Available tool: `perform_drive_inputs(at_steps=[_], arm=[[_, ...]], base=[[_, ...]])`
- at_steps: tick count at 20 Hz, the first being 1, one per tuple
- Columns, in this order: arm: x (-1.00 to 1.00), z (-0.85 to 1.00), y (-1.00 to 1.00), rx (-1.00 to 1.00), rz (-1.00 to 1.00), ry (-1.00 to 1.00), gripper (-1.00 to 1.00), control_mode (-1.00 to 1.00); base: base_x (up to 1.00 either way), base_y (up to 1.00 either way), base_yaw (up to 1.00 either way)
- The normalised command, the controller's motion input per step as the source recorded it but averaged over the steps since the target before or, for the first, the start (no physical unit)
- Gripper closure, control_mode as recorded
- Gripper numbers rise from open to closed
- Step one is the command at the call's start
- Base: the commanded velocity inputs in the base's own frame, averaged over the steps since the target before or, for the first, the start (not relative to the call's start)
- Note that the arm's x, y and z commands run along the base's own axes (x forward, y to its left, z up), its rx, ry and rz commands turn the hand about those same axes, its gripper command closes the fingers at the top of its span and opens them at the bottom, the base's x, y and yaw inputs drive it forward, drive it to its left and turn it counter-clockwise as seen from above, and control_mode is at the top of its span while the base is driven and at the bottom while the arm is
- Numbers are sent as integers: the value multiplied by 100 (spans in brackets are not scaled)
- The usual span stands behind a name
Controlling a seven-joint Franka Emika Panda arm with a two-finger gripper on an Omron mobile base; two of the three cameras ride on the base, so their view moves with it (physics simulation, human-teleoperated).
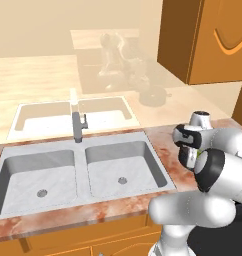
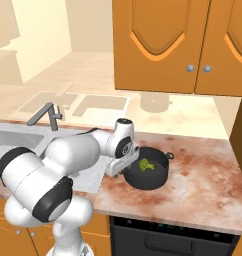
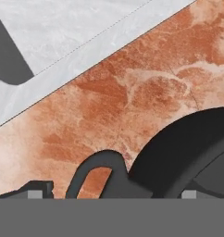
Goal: Dump the broccoli from the pot into the sink. Then turn on the water and wash the broccoli. Then turn off the water and put the broccoli back in the pot.
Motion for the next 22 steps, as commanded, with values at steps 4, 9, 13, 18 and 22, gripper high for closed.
perform_drive_inputs(at_steps=[4,9,13,18,22], arm=[[4,-30,0,1,2,0,-100,-100],[0,-15,0,1,0,0,100,-100],[-16,4,8,8,0,0,100,-100],[-38,31,32,18,0,3,100,-100],[-35,48,67,18,0,6,100,-100]], base=[[0,0,0],[0,0,0],[0,0,0],[0,0,0],[0,0,0]])
